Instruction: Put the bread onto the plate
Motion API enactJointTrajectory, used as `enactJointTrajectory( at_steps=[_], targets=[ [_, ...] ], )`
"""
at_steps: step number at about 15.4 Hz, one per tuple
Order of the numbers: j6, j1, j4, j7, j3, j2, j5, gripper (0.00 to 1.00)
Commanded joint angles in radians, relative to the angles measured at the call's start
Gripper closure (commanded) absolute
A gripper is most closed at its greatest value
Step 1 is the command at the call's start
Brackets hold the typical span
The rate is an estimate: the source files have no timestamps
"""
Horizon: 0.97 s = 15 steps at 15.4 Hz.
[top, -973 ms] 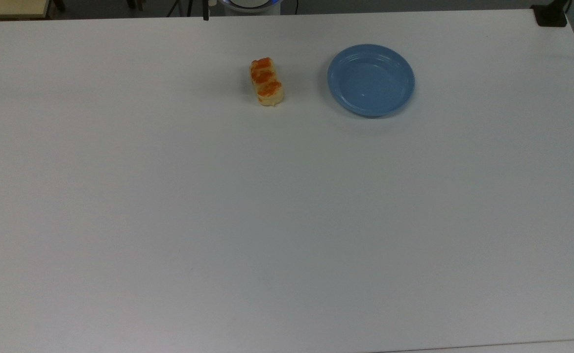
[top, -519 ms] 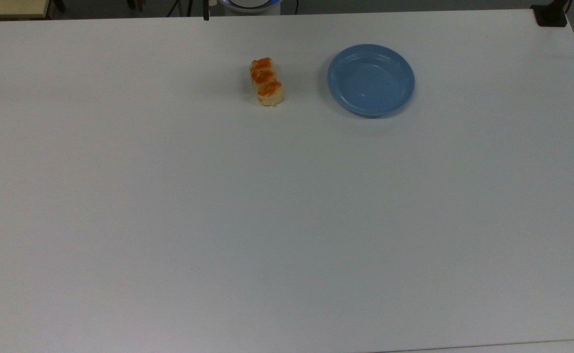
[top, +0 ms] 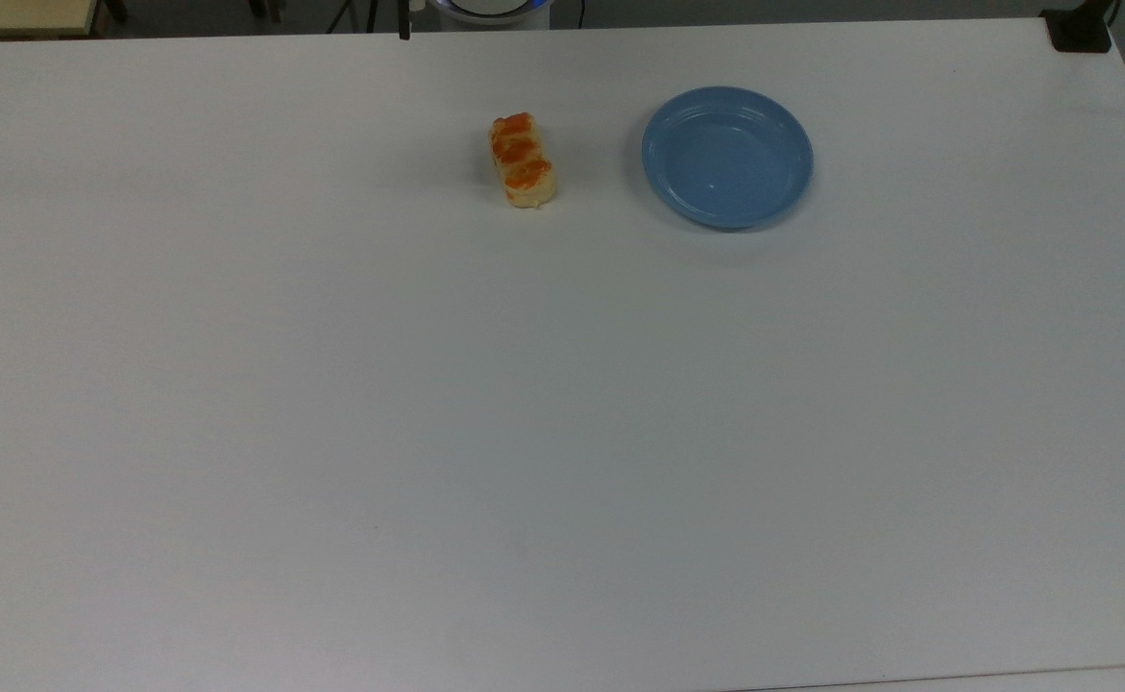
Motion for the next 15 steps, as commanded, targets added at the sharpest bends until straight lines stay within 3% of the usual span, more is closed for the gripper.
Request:
enactJointTrajectory(
  at_steps=[1, 3, 7, 9, 12, 15],
  targets=[
    [-0.099, 0.009, -0.01, -0.025, 0.004, -0.021, 0.004, 0.0],
    [-0.137, -0.001, -0.019, -0.082, 0.05, -0.022, 0.0, 0.0],
    [-0.223, 0.006, -0.063, -0.294, 0.058, -0.041, 0.012, 0.0],
    [-0.2, 0.006, -0.176, -0.289, 0.092, -0.099, 0.018, 0.0],
    [-0.084, 0.008, -0.387, -0.285, 0.107, -0.192, 0.098, 0.0],
    [0.059, 0.009, -0.534, -0.285, 0.121, -0.212, 0.147, 0.0]
  ],
)
